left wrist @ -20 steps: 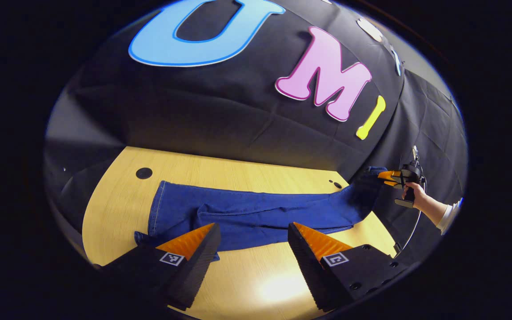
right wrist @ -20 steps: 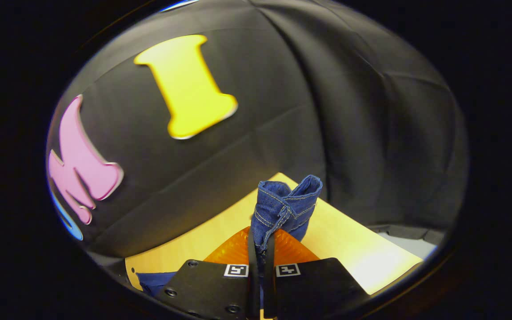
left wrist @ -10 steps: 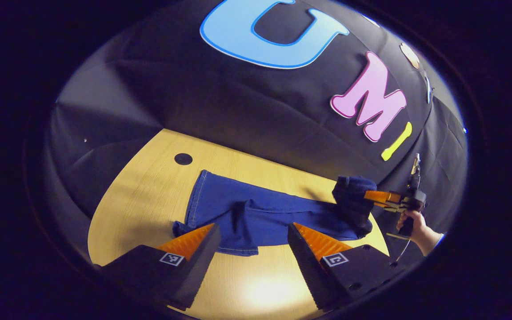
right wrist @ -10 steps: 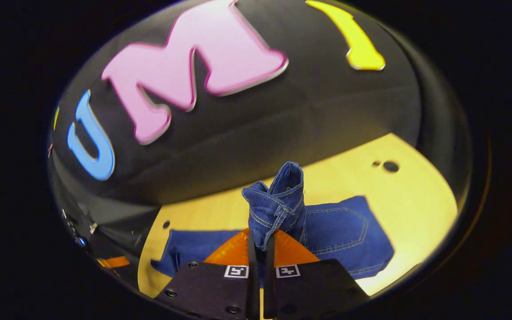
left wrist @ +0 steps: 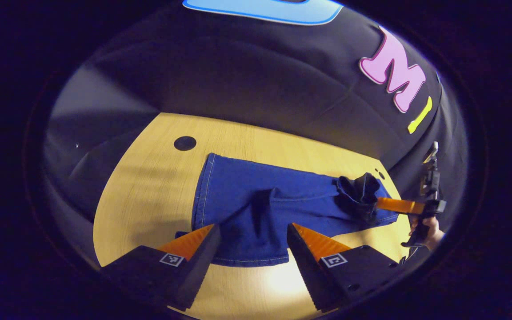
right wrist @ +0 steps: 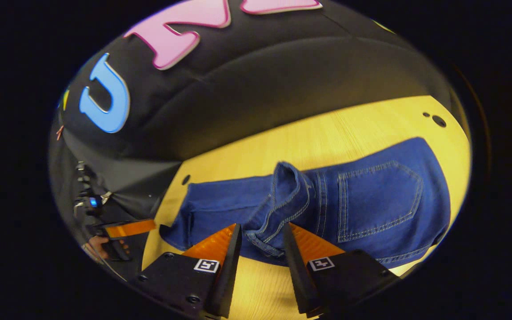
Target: Grasp the waist and the cuffs of the jeans and fold them to make the two legs overlap; first hold the waist and fold one-third of the jeans toward the cuffs, then hold the cuffs and fold the remaining one-third in the same direction to finish folding.
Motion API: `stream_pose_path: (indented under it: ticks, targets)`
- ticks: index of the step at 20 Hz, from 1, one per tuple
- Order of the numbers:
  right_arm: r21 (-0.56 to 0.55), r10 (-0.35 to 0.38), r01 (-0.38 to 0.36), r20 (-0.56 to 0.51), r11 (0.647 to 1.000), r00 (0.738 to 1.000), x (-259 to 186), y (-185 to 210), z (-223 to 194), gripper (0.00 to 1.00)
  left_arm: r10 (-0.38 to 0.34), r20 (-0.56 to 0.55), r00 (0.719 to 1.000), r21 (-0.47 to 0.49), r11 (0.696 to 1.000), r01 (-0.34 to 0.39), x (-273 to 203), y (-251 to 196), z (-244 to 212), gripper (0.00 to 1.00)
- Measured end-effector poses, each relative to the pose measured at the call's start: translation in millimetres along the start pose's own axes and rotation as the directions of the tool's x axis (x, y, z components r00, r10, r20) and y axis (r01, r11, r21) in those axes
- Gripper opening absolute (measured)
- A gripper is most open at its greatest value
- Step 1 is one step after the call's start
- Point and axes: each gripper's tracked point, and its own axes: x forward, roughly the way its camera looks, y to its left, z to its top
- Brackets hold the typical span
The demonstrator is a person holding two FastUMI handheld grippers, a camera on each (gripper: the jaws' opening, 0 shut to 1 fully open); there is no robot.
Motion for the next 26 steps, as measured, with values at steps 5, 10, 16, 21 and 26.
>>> stream_pose_path:
  ticks: [5, 10, 16, 21, 26]
  targets:
    - [-0.083, 0.049, -0.044, 0.064, 0.996, 0.997, -61, 6, 26, 0.58, 0.142, -0.15, 0.978, 0.09, 0.988, -0.13, 33, 31, -18, 0.96]
    - [-0.118, 0.023, -0.02, 0.023, 0.993, 0.999, -82, -16, 6, 0.58, 0.275, -0.127, 0.953, 0.204, 0.948, -0.246, 44, 54, -5, 0.97]
    - [-0.092, 0.028, -0.026, 0.023, 0.995, 0.999, -87, -21, 5, 0.58, 0.201, -0.138, 0.97, 0.112, 0.976, -0.186, 54, 57, -13, 0.96]
    - [-0.075, 0.045, -0.041, 0.047, 0.996, 0.998, -94, -20, 16, 0.58, 0.169, -0.167, 0.971, 0.128, 0.981, -0.148, 59, 34, -10, 0.45]
    - [-0.096, 0.04, -0.035, 0.052, 0.995, 0.998, -106, -28, 17, 0.58, 0.096, -0.196, 0.976, 0.004, 0.995, -0.097, 54, 25, -5, 0.14]
